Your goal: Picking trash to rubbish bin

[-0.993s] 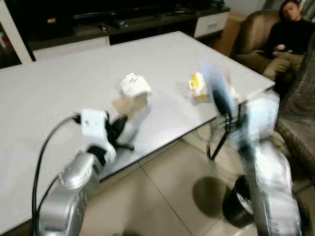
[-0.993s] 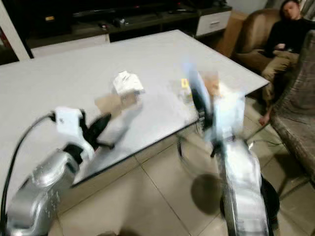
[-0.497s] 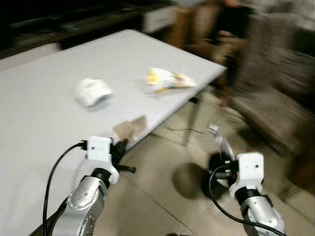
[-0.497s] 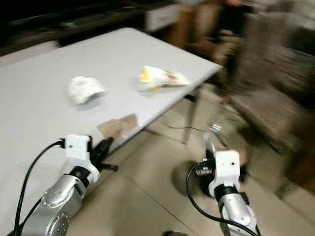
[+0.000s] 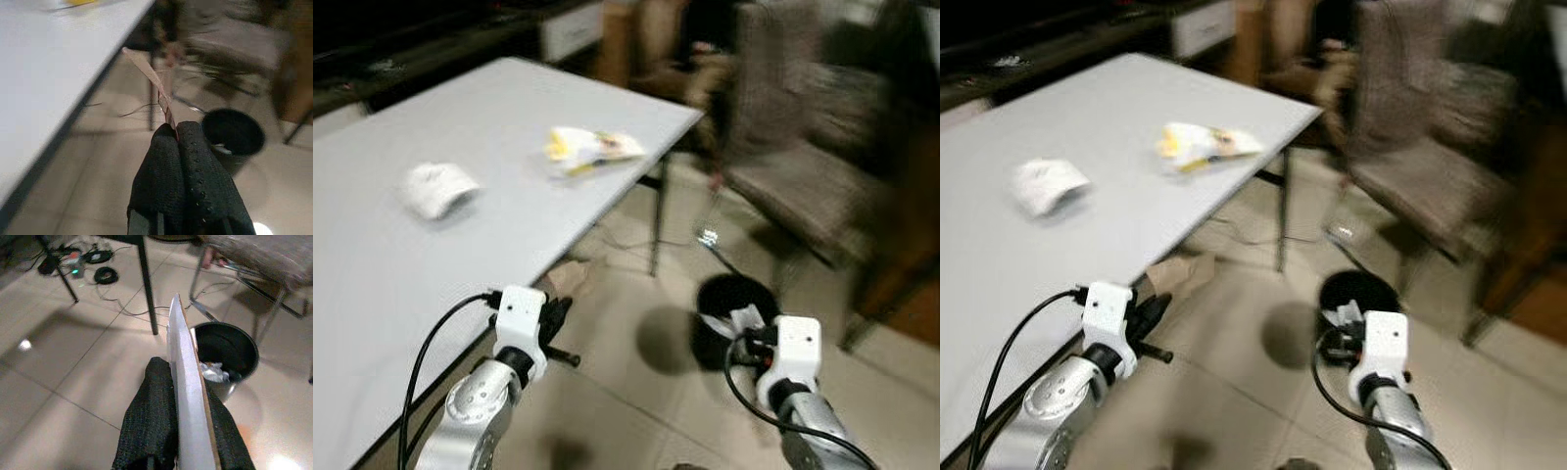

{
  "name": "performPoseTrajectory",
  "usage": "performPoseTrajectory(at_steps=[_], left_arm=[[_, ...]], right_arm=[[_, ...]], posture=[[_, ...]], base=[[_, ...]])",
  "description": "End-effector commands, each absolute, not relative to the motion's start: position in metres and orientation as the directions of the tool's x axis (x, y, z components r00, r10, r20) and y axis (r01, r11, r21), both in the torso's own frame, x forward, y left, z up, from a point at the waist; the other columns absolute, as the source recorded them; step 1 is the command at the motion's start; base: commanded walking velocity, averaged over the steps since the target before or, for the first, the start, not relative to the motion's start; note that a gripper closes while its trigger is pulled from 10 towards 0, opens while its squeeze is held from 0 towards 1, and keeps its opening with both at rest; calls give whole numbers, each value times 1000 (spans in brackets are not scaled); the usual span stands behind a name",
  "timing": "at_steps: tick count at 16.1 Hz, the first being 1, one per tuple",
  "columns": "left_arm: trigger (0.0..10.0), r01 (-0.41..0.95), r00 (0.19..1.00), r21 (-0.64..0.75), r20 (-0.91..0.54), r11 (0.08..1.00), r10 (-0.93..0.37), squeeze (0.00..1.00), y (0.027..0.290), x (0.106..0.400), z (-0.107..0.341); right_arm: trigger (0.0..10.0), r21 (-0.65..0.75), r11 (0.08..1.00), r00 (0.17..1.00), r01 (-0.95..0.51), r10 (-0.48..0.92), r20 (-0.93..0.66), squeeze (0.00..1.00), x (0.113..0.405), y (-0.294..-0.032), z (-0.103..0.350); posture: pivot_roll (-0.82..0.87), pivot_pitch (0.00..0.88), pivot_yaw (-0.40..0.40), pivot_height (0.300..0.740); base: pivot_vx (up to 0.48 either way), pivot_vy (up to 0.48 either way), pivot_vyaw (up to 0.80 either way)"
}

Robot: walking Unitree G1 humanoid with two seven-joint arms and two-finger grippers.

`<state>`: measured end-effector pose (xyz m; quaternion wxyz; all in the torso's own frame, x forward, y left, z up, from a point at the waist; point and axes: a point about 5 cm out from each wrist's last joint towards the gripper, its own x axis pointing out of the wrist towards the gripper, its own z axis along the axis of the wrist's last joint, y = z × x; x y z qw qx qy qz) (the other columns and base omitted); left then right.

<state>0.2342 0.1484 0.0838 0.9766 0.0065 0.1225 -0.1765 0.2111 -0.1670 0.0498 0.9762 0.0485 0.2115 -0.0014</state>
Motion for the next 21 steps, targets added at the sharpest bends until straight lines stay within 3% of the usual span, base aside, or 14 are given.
performPoseTrajectory(at_steps=[1, 11, 15, 21], left_arm=[[10000, 384, 898, -32, -218, 923, -382, 0, 143, 237, 89], [10000, 378, 905, -9, -210, 926, -371, 0, 150, 243, 91], [10000, 391, 899, -21, -205, 920, -386, 0, 147, 248, 93], [10000, 367, 910, -10, -205, 930, -361, 0, 150, 253, 92]], right_arm=[[10000, 102, 995, 900, 9, 36, -434, 0, 212, -165, 49], [10000, 81, 992, 881, -95, 122, -457, 0, 222, -158, 52], [10000, 81, 992, 885, -98, 124, -449, 0, 222, -159, 54], [10000, 68, 989, 892, -134, 150, -427, 0, 226, -154, 55]], posture=[[-78, 68, 17, 740], [-69, 56, 2, 740], [-73, 50, 6, 740], [-72, 44, 14, 740]], base=[[0, 0, -800], [0, 0, -800], [279, 0, -797], [326, 0, -83]])
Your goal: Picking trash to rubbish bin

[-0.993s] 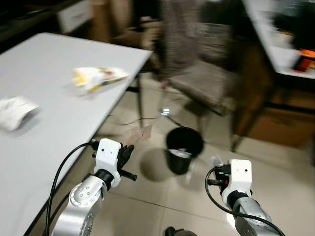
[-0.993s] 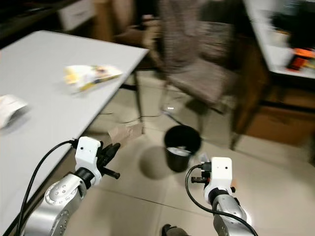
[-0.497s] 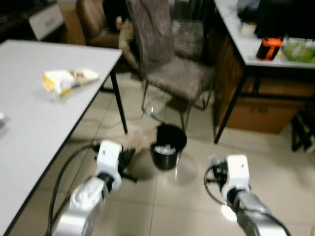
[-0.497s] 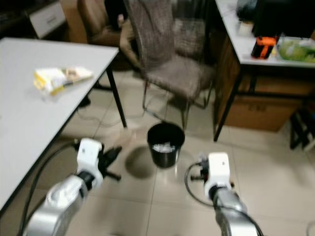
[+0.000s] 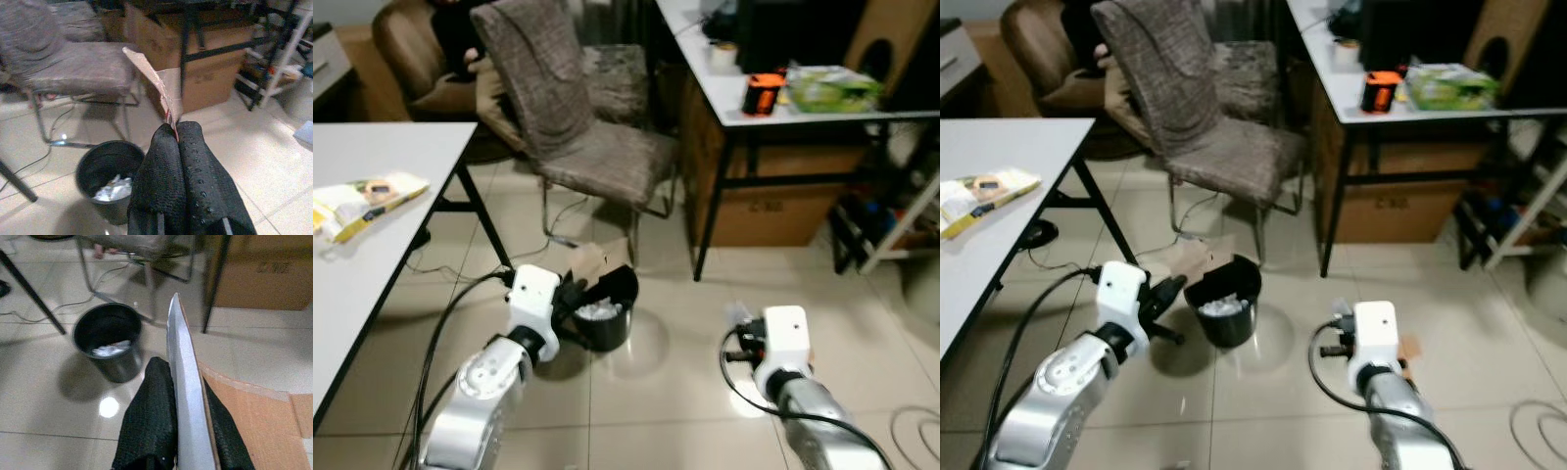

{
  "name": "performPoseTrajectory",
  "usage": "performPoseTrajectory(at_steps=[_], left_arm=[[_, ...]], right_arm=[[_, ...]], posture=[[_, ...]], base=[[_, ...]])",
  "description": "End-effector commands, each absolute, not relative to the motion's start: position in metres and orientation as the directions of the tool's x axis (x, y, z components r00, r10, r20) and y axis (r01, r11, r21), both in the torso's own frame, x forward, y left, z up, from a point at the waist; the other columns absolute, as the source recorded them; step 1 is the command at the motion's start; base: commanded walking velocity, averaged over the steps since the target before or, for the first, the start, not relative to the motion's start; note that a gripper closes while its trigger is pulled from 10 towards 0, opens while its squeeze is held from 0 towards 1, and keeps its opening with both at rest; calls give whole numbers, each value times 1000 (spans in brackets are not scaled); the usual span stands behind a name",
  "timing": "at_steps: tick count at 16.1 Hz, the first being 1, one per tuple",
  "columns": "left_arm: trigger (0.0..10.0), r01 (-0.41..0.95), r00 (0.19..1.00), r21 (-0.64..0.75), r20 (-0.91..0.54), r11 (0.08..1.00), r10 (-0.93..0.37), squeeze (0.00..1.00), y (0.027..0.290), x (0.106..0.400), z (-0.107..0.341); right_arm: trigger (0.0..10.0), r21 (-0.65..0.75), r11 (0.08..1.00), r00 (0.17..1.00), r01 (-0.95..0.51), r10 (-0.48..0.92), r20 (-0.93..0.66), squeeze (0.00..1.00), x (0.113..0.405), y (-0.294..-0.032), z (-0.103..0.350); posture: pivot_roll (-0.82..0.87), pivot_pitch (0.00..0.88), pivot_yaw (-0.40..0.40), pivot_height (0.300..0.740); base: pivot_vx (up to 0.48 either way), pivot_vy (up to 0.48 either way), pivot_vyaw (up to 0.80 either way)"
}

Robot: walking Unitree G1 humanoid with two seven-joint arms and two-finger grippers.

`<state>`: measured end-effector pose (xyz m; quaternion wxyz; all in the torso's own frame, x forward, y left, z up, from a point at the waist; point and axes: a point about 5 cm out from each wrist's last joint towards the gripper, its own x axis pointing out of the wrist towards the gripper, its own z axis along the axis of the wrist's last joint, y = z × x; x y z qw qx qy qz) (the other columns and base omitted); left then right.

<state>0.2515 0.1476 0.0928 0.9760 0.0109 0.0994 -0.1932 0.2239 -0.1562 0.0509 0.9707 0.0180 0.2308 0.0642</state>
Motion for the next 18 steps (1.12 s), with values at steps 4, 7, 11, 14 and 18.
performPoseTrajectory(at_steps=[4, 7, 11, 14, 18], left_arm=[[10000, 351, 915, -13, -208, 936, -346, 0, 152, 255, 90], [10000, 350, 915, -10, -211, 937, -344, 0, 153, 255, 88], [10000, 352, 914, -3, -216, 936, -344, 0, 154, 255, 87], [10000, 357, 908, 3, -235, 934, -346, 0, 155, 254, 82], [10000, 368, 897, 9, -266, 930, -352, 0, 157, 251, 73]], right_arm=[[10000, 39, 983, 889, -180, 180, -422, 0, 227, -151, 55], [10000, 9, 973, 878, -230, 212, -429, 0, 227, -149, 54], [10000, -12, 964, 870, -267, 235, -433, 0, 228, -147, 52], [10000, 1, 962, 888, -274, 254, -384, 0, 233, -144, 57], [10000, -25, 954, 891, -300, 271, -364, 0, 235, -143, 57]], posture=[[-73, 41, 14, 740], [-72, 35, 15, 740], [-69, 25, 15, 740], [-71, 17, 20, 740], [-72, 11, 22, 740]], base=[[366, 0, 0], [390, 0, 146], [391, 0, 800], [390, 0, 267], [391, 0, 0]])
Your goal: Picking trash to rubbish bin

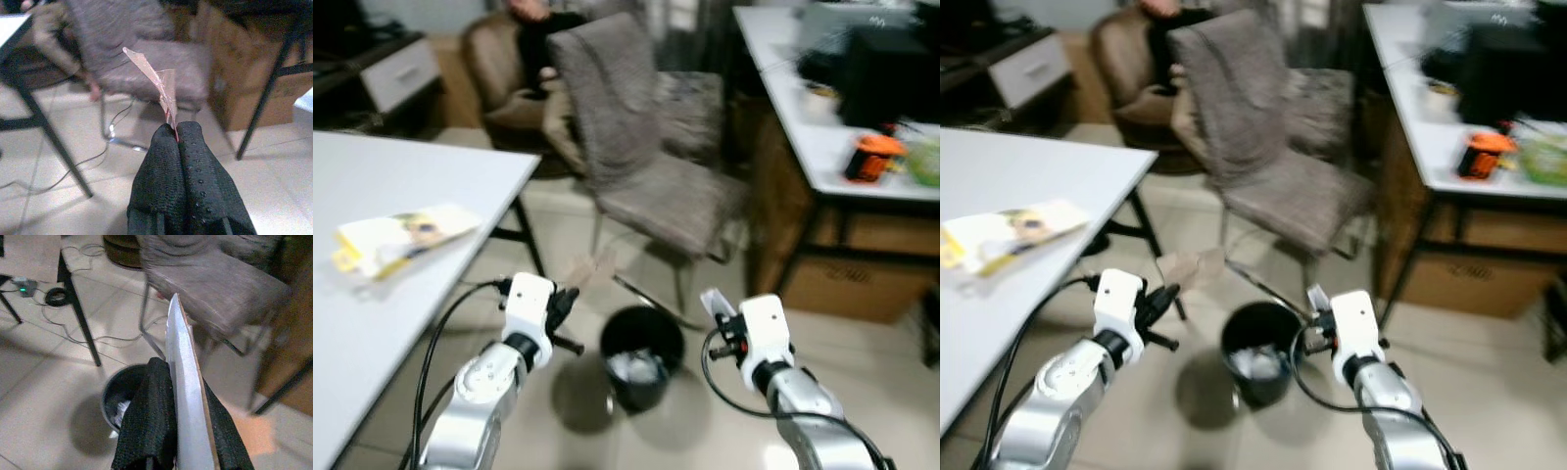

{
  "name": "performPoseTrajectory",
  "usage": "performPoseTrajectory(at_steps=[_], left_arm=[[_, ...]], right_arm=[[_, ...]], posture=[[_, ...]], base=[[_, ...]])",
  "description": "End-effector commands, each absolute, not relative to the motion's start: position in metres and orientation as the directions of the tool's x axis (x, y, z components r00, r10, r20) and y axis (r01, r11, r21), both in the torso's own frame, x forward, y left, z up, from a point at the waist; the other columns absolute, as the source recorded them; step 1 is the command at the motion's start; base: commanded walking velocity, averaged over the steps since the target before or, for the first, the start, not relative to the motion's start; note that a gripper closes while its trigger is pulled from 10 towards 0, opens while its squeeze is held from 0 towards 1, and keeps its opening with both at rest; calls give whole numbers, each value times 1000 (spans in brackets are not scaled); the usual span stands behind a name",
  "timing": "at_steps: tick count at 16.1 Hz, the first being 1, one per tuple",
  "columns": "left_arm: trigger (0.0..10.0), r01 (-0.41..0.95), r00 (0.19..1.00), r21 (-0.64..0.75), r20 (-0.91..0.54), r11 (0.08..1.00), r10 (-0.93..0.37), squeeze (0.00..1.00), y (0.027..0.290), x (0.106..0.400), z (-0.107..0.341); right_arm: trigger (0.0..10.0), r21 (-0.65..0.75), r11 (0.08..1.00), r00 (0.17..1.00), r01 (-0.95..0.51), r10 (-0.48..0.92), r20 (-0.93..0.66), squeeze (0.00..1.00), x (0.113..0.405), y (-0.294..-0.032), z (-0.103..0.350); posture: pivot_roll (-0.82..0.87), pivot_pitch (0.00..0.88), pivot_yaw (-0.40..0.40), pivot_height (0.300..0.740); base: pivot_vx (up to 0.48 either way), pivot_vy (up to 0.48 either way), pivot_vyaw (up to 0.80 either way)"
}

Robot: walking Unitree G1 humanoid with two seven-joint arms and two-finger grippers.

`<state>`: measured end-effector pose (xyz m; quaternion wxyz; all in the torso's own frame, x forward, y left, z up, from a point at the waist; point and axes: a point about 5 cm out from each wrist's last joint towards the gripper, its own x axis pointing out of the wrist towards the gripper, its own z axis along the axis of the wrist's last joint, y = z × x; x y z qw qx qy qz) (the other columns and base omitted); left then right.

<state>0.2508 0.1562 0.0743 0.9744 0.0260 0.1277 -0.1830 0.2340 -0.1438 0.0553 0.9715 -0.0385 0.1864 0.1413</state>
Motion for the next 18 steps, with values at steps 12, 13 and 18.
performPoseTrajectory(at_steps=[12, 13, 18], left_arm=[[10000, 396, 886, 14, -269, 918, -378, 0, 155, 249, 74], [10000, 399, 884, 15, -270, 917, -380, 0, 156, 249, 74], [10000, 406, 883, 60, -282, 912, -375, 0, 160, 247, 75]], right_arm=[[10000, -30, 960, 897, -279, 249, -365, 0, 235, -145, 46], [10000, -20, 961, 898, -275, 250, -361, 0, 236, -144, 45], [10000, -28, 950, 892, -310, 280, -355, 0, 249, -137, 34]], posture=[[-67, 43, 39, 740], [-68, 43, 41, 740], [-58, 67, 43, 740]], base=[[390, 0, 0], [390, 0, 0], [156, 0, 0]])
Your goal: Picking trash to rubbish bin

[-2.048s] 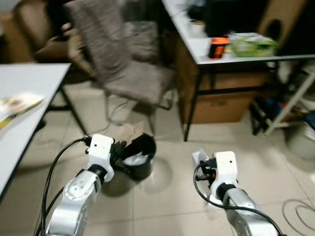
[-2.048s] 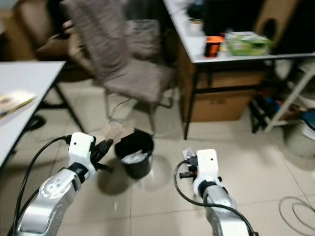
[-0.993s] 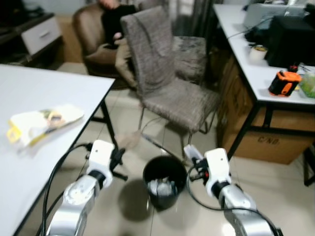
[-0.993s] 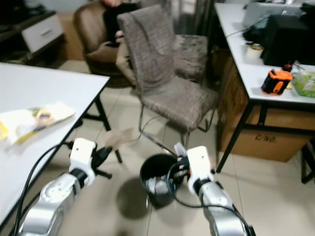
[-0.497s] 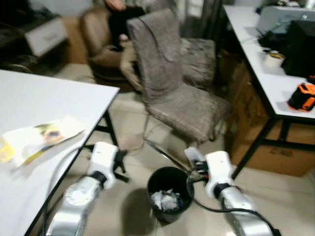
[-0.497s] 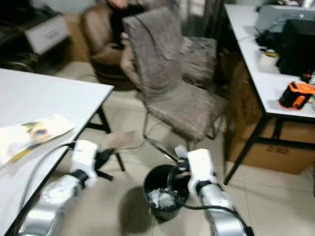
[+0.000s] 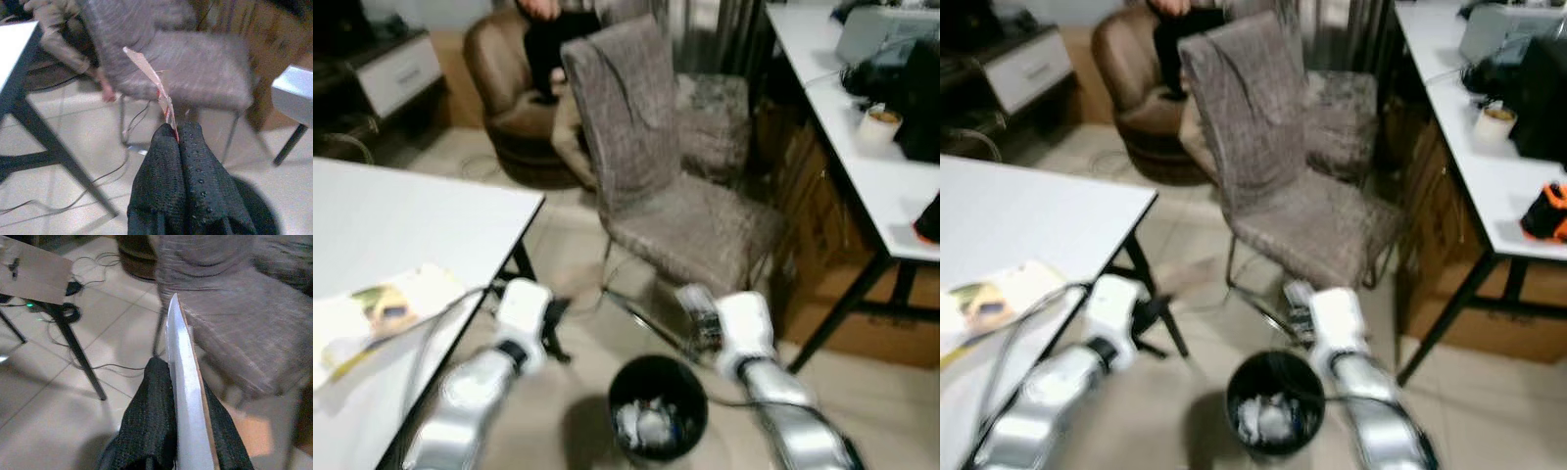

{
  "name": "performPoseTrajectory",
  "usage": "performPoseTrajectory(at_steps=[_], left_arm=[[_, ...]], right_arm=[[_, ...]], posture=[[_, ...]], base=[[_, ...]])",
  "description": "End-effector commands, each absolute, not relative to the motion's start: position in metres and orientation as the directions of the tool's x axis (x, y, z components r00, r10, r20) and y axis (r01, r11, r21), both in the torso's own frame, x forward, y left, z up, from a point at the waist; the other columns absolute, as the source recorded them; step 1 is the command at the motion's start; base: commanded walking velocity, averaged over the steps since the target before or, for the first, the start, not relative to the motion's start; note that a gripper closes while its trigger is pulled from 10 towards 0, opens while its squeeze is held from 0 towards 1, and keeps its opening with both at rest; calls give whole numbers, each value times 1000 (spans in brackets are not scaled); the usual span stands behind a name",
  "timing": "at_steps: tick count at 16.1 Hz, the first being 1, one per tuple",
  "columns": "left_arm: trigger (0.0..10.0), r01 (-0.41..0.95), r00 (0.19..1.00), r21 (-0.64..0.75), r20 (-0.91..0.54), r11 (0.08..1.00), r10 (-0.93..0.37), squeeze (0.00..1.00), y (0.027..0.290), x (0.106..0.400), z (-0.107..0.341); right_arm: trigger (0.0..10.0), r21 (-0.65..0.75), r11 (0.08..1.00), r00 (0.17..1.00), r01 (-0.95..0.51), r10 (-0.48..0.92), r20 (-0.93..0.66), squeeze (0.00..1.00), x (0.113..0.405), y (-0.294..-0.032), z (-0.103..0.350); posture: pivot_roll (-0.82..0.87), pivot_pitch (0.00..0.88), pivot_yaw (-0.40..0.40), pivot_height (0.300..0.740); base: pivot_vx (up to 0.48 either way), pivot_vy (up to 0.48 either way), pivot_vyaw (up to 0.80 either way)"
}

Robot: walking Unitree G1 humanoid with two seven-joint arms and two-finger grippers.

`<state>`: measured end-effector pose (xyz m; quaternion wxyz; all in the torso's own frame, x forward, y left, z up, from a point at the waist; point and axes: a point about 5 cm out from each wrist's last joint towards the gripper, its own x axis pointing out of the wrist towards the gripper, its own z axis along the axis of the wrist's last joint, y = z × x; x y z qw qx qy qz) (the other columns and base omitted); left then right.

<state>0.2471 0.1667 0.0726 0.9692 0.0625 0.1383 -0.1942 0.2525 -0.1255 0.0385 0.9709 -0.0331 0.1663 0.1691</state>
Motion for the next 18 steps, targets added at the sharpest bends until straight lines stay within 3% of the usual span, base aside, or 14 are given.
performPoseTrajectory(at_steps=[1, 12, 13, 14, 18], left_arm=[[10000, 410, 884, 98, -288, 907, -369, 0, 166, 245, 77], [10000, 384, 892, 168, -321, 908, -317, 0, 195, 238, 93], [10000, 384, 892, 168, -322, 908, -318, 0, 195, 238, 93], [10000, 385, 891, 165, -323, 908, -319, 0, 194, 238, 94], [10000, 392, 888, 160, -322, 906, -327, 0, 191, 240, 94]], right_arm=[[10000, 5, 944, 879, -331, 310, -361, 0, 254, -133, 28], [10000, 117, 909, 836, -399, 413, -360, 0, 297, -91, 22], [10000, 126, 904, 832, -408, 425, -356, 592, 299, -91, 22], [10000, 125, 905, 834, -406, 423, -355, 1000, 301, -92, 22], [10000, 141, 903, 837, -405, 428, -342, 1000, 304, -94, 23]], posture=[[-45, 78, 42, 740], [-13, 112, 40, 740], [-13, 113, 40, 740], [-14, 111, 41, 740], [-14, 104, 43, 740]], base=[[0, 0, 0], [0, 0, 0], [0, 0, 0], [0, 0, 0], [0, 0, 0]])
